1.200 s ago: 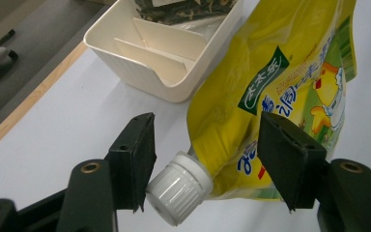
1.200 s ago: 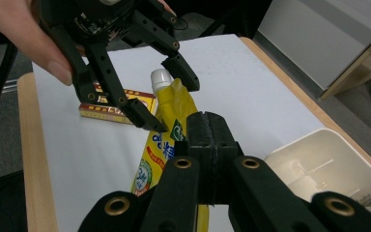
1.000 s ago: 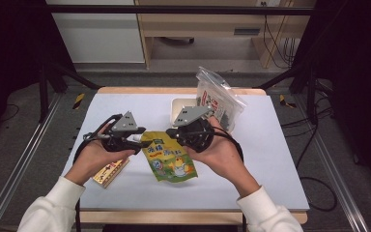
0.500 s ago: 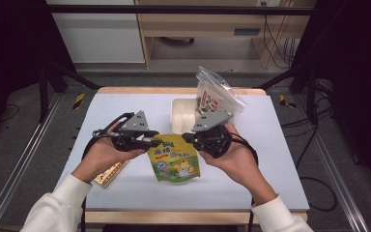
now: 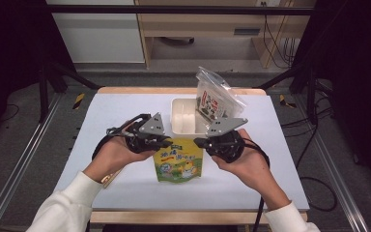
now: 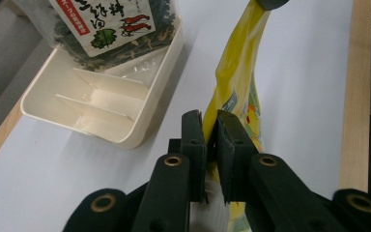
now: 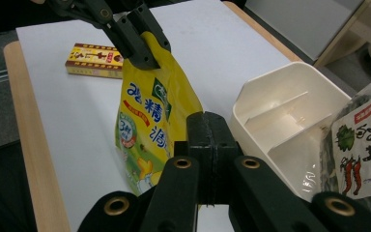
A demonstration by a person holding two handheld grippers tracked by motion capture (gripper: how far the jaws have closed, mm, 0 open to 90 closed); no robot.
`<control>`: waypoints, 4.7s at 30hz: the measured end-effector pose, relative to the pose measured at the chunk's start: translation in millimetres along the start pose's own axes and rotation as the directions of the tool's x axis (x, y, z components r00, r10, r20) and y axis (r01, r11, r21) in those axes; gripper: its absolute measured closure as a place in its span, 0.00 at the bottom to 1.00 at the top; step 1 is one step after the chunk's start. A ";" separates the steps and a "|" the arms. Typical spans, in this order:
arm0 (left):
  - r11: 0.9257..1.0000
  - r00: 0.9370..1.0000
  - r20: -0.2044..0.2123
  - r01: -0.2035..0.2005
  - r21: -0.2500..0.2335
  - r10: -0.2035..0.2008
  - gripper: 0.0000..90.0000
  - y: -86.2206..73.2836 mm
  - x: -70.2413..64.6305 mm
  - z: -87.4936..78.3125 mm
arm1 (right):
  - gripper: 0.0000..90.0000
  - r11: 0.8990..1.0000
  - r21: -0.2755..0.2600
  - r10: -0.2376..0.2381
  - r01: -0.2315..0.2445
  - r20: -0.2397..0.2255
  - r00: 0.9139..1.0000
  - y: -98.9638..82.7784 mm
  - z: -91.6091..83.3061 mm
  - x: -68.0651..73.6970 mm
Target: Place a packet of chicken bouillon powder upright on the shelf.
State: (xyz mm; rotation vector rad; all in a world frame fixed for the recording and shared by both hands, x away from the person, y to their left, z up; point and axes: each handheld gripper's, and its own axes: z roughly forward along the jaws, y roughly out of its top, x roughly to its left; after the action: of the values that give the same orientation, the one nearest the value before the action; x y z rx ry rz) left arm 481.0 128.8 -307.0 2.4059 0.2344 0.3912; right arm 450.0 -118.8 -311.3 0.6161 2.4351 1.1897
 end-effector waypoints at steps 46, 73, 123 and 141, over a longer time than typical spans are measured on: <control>0.952 0.930 -0.227 0.252 -0.172 -0.288 0.25 -62.6 19.0 -24.5 | 1.00 0.981 0.062 0.189 -0.181 -0.155 0.970 -8.6 14.0 -22.9; 0.846 0.778 -0.332 0.486 -0.220 -0.534 0.16 -195.1 -30.8 1.6 | 1.00 0.852 -0.239 0.460 -0.466 -0.082 0.884 24.3 -14.5 -46.4; 0.831 0.767 -0.321 0.512 -0.218 -0.556 0.15 -201.5 -29.4 2.2 | 1.00 0.775 -0.359 0.585 -0.520 0.095 0.805 62.9 40.1 -93.5; 0.839 0.777 -0.317 0.504 -0.203 -0.544 0.15 -201.0 -30.2 4.2 | 1.00 0.798 -0.344 0.579 -0.495 0.206 0.789 54.0 56.5 -108.2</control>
State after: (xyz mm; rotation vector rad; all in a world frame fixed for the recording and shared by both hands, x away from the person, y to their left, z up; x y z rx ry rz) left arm 441.1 269.5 -448.1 2.0269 1.0059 0.5626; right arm 580.9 -109.6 -286.9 1.3653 1.8327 1.4762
